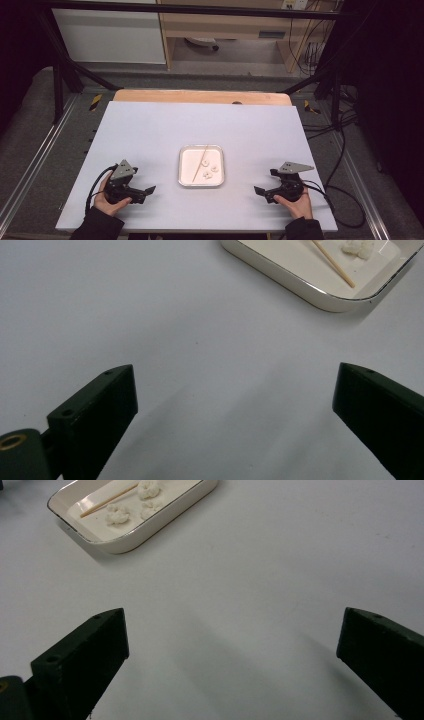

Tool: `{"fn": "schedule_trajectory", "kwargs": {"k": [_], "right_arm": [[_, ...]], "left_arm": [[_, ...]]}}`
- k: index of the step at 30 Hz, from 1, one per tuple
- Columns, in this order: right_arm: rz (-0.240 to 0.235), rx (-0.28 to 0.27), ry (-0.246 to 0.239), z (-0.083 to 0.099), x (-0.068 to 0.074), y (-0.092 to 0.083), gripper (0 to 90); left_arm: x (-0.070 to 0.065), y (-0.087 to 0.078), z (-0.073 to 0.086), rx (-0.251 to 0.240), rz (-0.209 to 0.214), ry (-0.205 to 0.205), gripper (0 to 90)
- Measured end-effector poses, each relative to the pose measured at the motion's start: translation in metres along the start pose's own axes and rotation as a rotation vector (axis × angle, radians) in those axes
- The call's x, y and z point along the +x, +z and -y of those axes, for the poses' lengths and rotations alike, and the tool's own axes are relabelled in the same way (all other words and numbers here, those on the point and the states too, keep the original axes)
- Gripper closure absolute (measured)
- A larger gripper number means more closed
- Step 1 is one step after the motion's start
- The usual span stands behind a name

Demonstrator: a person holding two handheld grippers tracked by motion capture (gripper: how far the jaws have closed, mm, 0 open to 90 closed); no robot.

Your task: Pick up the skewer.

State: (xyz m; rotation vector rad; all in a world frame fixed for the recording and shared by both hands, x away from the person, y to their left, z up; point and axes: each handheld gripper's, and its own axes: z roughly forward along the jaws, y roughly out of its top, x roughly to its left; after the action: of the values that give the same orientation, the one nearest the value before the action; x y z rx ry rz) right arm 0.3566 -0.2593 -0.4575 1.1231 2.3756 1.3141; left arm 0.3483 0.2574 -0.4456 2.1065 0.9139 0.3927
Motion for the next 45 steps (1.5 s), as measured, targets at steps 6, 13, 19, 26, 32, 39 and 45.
{"fn": "schedule_trajectory", "kwargs": {"k": [6, 13, 19, 26, 32, 39, 45], "right_arm": [[-0.003, 0.002, 0.004, 0.0, 0.001, 0.0, 0.9], [0.0, 0.013, 0.003, 0.001, 0.001, 0.002, 0.9], [0.001, 0.012, 0.004, 0.001, 0.001, 0.002, 0.9], [0.003, 0.015, 0.004, 0.001, 0.001, 0.002, 0.9], [0.005, 0.018, 0.002, 0.001, 0.001, 0.003, 0.9], [0.007, 0.025, -0.003, 0.002, 0.001, 0.004, 0.9], [0.007, 0.022, -0.002, 0.002, 0.002, 0.004, 0.9]], "left_arm": [[-0.001, 0.0, -0.001, -0.003, 0.002, 0.005, 4.3], [-0.004, 0.004, -0.005, 0.002, 0.001, 0.003, 5.0], [-0.007, 0.007, -0.007, 0.009, -0.001, 0.005, 5.3], [-0.013, 0.013, -0.01, 0.019, -0.007, 0.008, 5.9], [-0.02, 0.017, -0.014, 0.015, -0.003, 0.004, 6.2], [-0.024, 0.021, -0.019, 0.012, -0.006, -0.003, 6.2], [-0.032, 0.024, -0.028, 0.017, -0.02, 0.004, 6.2]]}}
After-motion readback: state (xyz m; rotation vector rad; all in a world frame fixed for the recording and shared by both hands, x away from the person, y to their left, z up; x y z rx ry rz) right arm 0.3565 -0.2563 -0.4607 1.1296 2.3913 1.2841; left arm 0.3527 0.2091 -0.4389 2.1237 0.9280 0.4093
